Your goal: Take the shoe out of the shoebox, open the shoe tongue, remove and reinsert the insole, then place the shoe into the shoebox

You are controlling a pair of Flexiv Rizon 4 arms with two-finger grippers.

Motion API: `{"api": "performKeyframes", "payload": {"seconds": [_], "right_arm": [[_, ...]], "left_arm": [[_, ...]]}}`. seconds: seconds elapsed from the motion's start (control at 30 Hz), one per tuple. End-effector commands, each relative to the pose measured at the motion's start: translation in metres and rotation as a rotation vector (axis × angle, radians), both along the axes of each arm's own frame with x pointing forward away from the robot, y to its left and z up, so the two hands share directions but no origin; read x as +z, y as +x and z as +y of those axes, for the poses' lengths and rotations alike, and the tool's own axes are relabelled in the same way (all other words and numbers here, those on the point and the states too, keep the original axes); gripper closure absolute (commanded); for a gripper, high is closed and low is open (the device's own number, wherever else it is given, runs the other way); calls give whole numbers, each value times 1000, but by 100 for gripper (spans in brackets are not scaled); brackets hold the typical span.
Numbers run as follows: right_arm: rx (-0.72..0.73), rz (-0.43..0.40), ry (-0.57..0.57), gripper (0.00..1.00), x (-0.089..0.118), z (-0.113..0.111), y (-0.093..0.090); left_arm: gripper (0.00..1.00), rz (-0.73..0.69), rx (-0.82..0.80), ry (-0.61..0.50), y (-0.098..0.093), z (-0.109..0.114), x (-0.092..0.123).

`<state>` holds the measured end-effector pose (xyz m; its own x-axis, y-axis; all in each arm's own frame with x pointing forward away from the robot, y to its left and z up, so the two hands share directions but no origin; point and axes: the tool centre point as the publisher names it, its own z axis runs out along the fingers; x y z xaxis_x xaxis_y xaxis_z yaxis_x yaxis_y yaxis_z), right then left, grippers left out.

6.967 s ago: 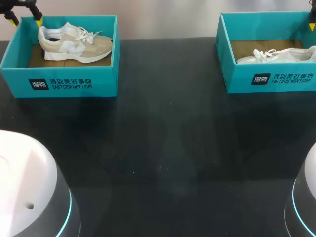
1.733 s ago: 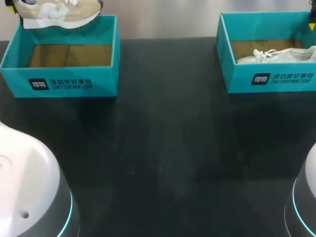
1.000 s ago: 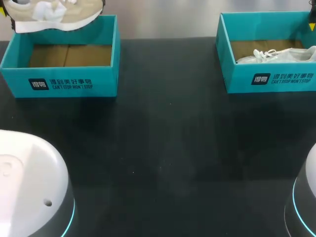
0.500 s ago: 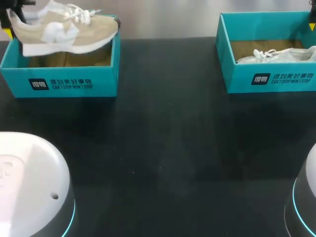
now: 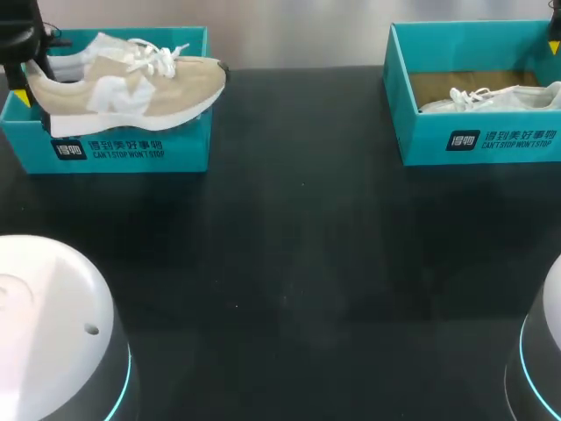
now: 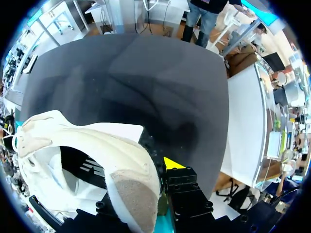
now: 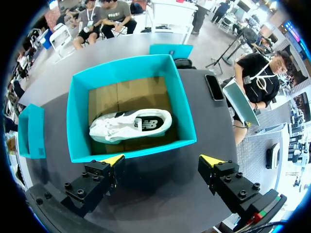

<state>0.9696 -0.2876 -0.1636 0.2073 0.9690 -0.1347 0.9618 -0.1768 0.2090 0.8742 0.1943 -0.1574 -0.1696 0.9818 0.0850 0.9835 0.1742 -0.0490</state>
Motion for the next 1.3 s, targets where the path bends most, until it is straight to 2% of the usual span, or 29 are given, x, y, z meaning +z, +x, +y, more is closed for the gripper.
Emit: {"api": "performKeyframes", "payload": {"seconds": [0.03,0.13,0.17,0.27,0.4,0.53,0.77,1.2,1.23,1.3], "right_arm": [[-1,-1,-1,0,0,0,-1],[-1,-1,-1,0,0,0,-1],[-1,-1,-1,0,0,0,-1],[-1,-1,-1,0,0,0,-1],[-1,-1,-1,0,0,0,-1],[-1,-1,-1,0,0,0,-1],[-1,-1,-1,0,0,0,-1],[-1,-1,-1,0,0,0,-1],[-1,-1,-1,0,0,0,-1],[-1,-1,-1,0,0,0,-1]], "left_arm": [[100,-299,-26,47,-7,1,1],[100,-299,-26,47,-7,1,1],[100,-306,-25,53,-11,-6,0],[100,-318,-50,60,-39,-38,-5],[100,-281,-85,33,-69,-65,-16],[100,-274,-100,58,-92,-87,-31],[100,-310,-53,109,-133,-115,-41],[100,-310,-53,109,-133,-115,-41],[100,-317,-90,150,-141,-125,-43],[100,-321,-127,161,-159,-143,-50]]}}
